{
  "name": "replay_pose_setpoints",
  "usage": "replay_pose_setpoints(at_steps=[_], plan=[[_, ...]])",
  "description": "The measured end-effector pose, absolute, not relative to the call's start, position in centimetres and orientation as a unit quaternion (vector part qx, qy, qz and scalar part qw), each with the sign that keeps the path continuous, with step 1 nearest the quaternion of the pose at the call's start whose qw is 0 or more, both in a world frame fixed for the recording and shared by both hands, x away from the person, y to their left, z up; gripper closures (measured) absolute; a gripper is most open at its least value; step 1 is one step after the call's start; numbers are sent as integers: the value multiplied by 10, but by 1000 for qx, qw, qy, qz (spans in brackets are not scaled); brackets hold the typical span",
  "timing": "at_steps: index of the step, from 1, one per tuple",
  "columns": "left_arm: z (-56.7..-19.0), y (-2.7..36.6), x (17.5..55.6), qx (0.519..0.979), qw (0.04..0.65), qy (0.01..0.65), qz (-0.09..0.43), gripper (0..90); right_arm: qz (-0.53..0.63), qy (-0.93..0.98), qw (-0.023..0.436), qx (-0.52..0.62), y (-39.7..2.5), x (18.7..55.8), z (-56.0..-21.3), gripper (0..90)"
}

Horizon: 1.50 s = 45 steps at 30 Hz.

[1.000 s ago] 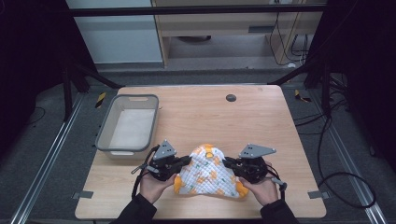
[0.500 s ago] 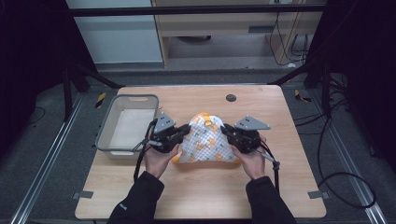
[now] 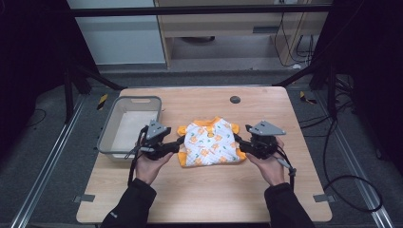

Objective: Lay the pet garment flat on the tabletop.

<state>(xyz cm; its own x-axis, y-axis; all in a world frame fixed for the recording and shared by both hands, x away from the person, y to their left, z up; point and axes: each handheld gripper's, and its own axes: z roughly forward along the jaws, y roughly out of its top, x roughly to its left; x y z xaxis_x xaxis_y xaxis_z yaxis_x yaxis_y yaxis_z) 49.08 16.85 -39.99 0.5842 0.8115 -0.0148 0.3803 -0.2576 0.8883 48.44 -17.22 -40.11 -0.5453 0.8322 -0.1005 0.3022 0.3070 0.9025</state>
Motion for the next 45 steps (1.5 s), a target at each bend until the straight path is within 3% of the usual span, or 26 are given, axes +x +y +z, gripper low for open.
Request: replay_pose_setpoints(at_steps=[8, 15, 26, 32, 38, 39, 45], plan=[[-426, 184, 465, 782, 438, 392, 206, 334, 446, 770, 259, 376, -195, 462, -420, 374], [-456, 174, 464, 804, 406, 386, 201, 346, 417, 796, 227, 376, -197, 457, -459, 401], [-479, 152, 467, 832, 375, 361, 195, 389, 397, 816, 200, 369, -179, 467, -483, 471], [-491, 142, 474, 842, 361, 356, 183, 461, 381, 826, 197, 367, -173, 475, -492, 520], [-496, 138, 477, 845, 357, 359, 169, 637, 366, 829, 199, 372, -173, 479, -496, 657], [-494, 139, 477, 845, 361, 362, 157, 712, 365, 831, 196, 371, -173, 479, -496, 732], [-490, 140, 475, 849, 367, 354, 140, 818, 368, 836, 182, 364, -173, 475, -491, 826]])
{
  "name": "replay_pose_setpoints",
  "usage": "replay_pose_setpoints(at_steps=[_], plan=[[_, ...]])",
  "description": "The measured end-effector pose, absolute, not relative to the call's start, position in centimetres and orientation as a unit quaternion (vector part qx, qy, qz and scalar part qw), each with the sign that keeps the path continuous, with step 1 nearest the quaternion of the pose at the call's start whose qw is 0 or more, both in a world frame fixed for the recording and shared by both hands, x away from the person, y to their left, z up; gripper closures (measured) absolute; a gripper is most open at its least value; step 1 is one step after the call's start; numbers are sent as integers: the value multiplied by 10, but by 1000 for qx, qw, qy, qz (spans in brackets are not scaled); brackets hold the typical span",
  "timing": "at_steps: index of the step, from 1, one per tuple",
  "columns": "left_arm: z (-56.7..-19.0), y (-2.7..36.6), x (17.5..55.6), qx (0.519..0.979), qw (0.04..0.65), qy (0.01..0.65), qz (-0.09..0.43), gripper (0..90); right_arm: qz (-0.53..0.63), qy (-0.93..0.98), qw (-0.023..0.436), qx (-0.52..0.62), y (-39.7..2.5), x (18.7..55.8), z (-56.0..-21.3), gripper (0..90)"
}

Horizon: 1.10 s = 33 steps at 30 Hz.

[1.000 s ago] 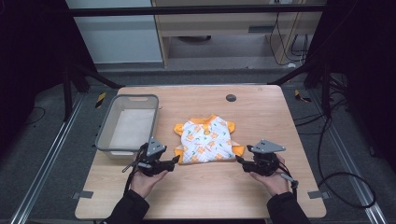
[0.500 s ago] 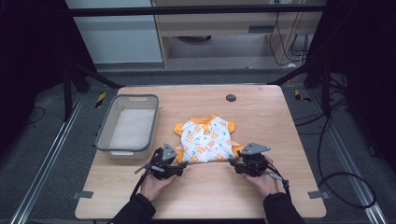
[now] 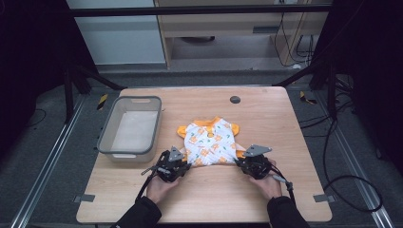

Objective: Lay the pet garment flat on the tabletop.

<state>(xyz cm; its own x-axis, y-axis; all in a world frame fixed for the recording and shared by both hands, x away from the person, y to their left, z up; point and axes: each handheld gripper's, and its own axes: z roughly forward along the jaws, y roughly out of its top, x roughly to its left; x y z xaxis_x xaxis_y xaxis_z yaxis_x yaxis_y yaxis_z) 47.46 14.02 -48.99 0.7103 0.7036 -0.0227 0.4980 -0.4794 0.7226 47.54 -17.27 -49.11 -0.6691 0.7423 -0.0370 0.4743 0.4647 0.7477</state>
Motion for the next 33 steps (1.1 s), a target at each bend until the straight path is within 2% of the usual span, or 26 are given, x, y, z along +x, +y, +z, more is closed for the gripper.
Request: replay_pose_setpoints(at_steps=[5, 11, 17, 20, 22, 24, 25, 26, 27, 29, 31, 33], plan=[[-472, 144, 468, 838, 400, 347, 133, 833, 392, 829, 177, 358, -176, 468, -479, 833], [-443, 157, 443, 831, 435, 327, 116, 834, 440, 812, 147, 353, -189, 439, -449, 835], [-424, 160, 437, 820, 456, 327, 110, 833, 463, 801, 119, 361, -194, 430, -432, 836], [-426, 158, 456, 814, 446, 357, 110, 832, 469, 785, 101, 392, -191, 450, -434, 836], [-430, 158, 469, 809, 439, 374, 114, 831, 468, 781, 99, 402, -189, 456, -436, 835], [-440, 157, 489, 801, 427, 401, 122, 828, 457, 764, 101, 443, -180, 484, -449, 830], [-440, 157, 489, 801, 427, 401, 122, 826, 457, 764, 101, 443, -180, 484, -449, 830], [-446, 156, 497, 796, 423, 416, 121, 826, 451, 763, 105, 450, -177, 490, -453, 828], [-451, 157, 503, 793, 420, 425, 122, 819, 427, 764, 129, 467, -169, 505, -467, 822], [-461, 156, 512, 789, 417, 435, 118, 816, 421, 765, 136, 468, -167, 509, -472, 818], [-466, 155, 515, 788, 413, 440, 124, 778, 405, 771, 153, 467, -161, 516, -483, 809], [-467, 154, 514, 788, 410, 438, 137, 690, 398, 777, 165, 460, -157, 516, -486, 794]])
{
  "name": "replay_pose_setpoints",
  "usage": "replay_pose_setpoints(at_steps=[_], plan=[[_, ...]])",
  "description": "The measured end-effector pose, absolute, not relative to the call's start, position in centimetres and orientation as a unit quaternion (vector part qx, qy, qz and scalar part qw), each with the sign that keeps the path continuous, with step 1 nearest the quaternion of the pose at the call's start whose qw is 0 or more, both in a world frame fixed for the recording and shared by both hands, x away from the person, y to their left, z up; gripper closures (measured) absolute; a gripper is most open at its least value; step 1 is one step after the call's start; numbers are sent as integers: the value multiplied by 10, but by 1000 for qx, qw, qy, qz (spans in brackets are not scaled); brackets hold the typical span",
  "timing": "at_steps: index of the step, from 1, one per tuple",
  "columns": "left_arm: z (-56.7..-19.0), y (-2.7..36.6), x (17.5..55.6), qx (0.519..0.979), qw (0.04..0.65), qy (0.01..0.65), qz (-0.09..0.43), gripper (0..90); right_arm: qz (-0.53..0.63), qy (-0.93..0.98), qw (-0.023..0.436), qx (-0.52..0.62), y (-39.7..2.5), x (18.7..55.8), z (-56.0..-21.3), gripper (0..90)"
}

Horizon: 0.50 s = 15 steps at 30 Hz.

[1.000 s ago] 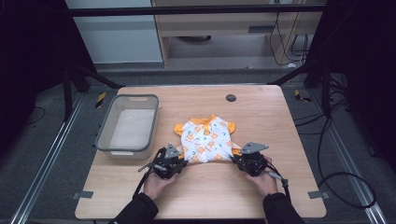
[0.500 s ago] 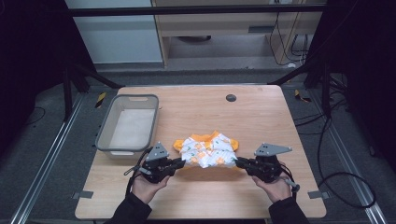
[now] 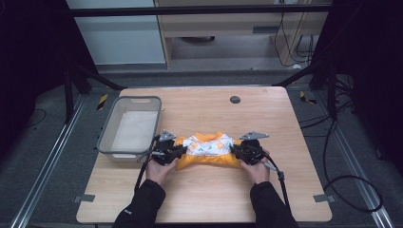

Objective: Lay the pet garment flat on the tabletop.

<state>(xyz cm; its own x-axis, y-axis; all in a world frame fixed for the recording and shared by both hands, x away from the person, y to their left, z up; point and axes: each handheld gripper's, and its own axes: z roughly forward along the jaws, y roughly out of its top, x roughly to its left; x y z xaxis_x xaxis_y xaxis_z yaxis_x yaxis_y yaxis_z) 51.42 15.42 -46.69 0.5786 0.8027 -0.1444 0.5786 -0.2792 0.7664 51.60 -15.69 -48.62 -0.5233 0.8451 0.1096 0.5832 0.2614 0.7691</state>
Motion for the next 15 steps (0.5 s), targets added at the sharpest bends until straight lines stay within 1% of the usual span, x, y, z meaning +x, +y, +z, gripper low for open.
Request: replay_pose_setpoints(at_steps=[1, 2, 3, 4, 5, 6, 7, 8, 9, 10, 11, 15], plan=[[-465, 155, 512, 788, 406, 439, 146, 690, 398, 778, 171, 455, -156, 515, -485, 785], [-462, 156, 510, 788, 407, 434, 156, 588, 396, 782, 182, 446, -157, 512, -481, 762], [-460, 158, 508, 788, 410, 430, 161, 528, 398, 782, 192, 439, -158, 509, -476, 732], [-457, 160, 504, 789, 412, 424, 167, 487, 402, 780, 200, 436, -160, 506, -470, 697], [-452, 165, 497, 791, 412, 415, 182, 409, 411, 779, 209, 425, -166, 499, -459, 644], [-452, 165, 497, 791, 412, 415, 182, 382, 411, 779, 209, 425, -166, 499, -459, 644], [-449, 169, 488, 794, 410, 405, 191, 382, 415, 779, 215, 419, -168, 496, -455, 630], [-449, 171, 484, 795, 412, 401, 193, 350, 427, 778, 214, 408, -177, 484, -446, 603], [-450, 178, 474, 797, 413, 399, 188, 339, 433, 776, 214, 405, -181, 478, -444, 593], [-450, 178, 474, 797, 413, 399, 188, 333, 436, 776, 213, 402, -185, 473, -444, 577], [-452, 181, 469, 799, 411, 397, 188, 333, 436, 776, 213, 402, -185, 473, -444, 577], [-464, 189, 456, 807, 400, 396, 181, 329, 431, 782, 201, 402, -197, 454, -456, 500]])
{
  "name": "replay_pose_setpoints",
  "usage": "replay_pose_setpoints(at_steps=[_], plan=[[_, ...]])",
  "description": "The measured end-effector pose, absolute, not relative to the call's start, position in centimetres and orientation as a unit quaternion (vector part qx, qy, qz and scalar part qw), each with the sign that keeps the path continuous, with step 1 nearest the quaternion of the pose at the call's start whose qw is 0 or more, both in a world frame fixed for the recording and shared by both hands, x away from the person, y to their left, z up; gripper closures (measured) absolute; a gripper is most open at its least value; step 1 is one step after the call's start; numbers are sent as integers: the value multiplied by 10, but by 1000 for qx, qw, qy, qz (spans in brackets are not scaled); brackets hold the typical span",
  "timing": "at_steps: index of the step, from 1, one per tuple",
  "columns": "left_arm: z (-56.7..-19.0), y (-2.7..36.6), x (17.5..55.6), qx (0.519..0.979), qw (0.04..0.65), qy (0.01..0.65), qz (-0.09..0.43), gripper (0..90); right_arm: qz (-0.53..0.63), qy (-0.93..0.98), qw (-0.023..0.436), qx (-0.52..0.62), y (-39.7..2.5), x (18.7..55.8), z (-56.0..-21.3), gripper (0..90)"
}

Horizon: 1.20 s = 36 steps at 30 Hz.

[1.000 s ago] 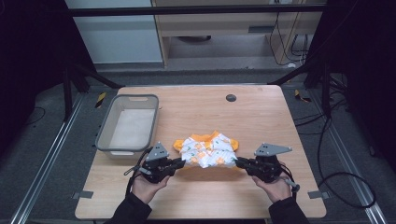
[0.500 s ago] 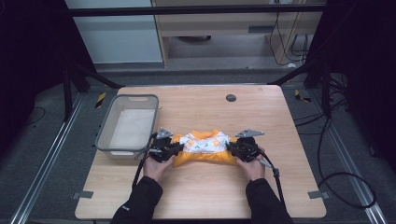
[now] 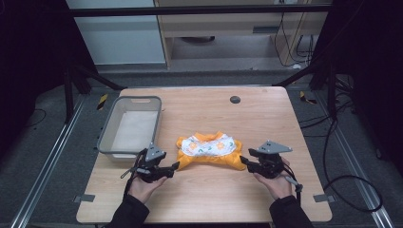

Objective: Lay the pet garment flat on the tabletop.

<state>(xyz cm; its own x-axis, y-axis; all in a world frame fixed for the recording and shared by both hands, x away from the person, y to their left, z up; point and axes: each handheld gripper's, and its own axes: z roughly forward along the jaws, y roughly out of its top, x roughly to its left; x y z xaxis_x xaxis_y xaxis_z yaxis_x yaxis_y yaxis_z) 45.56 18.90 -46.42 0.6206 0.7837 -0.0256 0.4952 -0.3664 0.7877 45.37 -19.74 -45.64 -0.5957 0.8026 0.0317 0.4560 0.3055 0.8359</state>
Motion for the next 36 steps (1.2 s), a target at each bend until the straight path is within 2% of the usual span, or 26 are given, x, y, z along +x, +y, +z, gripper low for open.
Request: replay_pose_setpoints(at_steps=[5, 9, 13, 15, 16, 17, 18, 19, 20, 21, 24, 30, 36], plan=[[-480, 183, 460, 815, 382, 404, 162, 398, 409, 794, 185, 411, -196, 456, -481, 447], [-486, 178, 462, 821, 377, 396, 166, 430, 407, 795, 181, 412, -190, 461, -487, 444], [-492, 176, 466, 825, 369, 395, 168, 513, 407, 797, 174, 412, -183, 469, -493, 463], [-494, 176, 469, 824, 366, 400, 162, 537, 402, 801, 172, 410, -181, 470, -495, 490], [-495, 175, 470, 827, 360, 400, 163, 622, 396, 806, 170, 406, -180, 472, -497, 539], [-497, 174, 470, 830, 356, 398, 163, 622, 396, 806, 170, 406, -180, 472, -497, 539], [-497, 174, 470, 832, 352, 396, 164, 662, 394, 806, 168, 409, -179, 472, -498, 572], [-497, 173, 469, 833, 352, 396, 160, 718, 389, 809, 166, 409, -178, 472, -498, 618], [-496, 173, 468, 834, 356, 392, 155, 809, 382, 813, 164, 408, -178, 472, -499, 713], [-496, 173, 468, 834, 356, 392, 155, 846, 382, 813, 164, 408, -178, 472, -499, 713], [-492, 173, 467, 835, 363, 389, 141, 867, 379, 816, 154, 408, -178, 471, -496, 864], [-484, 177, 464, 832, 377, 383, 138, 873, 397, 812, 153, 400, -184, 465, -482, 878], [-451, 190, 446, 817, 428, 367, 124, 874, 423, 805, 163, 382, -194, 449, -457, 874]])
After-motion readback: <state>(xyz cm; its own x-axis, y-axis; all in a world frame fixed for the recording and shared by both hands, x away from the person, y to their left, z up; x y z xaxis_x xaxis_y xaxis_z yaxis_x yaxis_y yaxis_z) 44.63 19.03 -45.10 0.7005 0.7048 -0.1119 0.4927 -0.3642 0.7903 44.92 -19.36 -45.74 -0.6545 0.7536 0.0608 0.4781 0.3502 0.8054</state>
